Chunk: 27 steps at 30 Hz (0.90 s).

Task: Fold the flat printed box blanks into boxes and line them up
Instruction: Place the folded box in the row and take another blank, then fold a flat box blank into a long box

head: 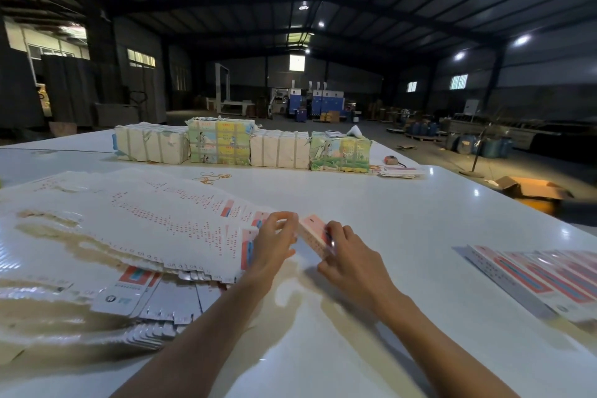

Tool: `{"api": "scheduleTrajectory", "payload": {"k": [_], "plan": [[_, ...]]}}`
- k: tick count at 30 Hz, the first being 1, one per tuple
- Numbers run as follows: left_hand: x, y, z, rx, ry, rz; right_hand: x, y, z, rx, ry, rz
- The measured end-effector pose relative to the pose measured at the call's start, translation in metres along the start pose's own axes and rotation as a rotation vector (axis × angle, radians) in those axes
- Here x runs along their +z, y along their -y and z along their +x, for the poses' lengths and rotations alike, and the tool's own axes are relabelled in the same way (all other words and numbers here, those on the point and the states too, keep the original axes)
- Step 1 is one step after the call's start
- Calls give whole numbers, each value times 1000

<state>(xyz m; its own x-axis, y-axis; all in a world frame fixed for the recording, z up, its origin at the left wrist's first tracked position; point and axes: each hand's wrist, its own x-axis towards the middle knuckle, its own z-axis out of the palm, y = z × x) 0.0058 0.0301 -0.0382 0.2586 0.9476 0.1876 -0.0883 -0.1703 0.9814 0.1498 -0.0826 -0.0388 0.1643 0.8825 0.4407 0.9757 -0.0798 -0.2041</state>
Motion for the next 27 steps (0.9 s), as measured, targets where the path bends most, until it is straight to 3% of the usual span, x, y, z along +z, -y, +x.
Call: {"api": "scheduleTrajectory", "payload": {"k": [5,7,9,16,27], "plan": [[-29,10,14,382,-203,1162,-19,-79,-22,248,28,-54],[-35,13,16,362,-218,1456,-30,-116,-36,325,35,-172],[-38,15,15,305,-215,1600,-44,-146,-53,376,28,-298],[-45,24,11,170,-173,1675,-85,-194,-96,428,55,-657],[-41,9,4,144,-151,1511,-105,-201,-120,528,84,-709]]}}
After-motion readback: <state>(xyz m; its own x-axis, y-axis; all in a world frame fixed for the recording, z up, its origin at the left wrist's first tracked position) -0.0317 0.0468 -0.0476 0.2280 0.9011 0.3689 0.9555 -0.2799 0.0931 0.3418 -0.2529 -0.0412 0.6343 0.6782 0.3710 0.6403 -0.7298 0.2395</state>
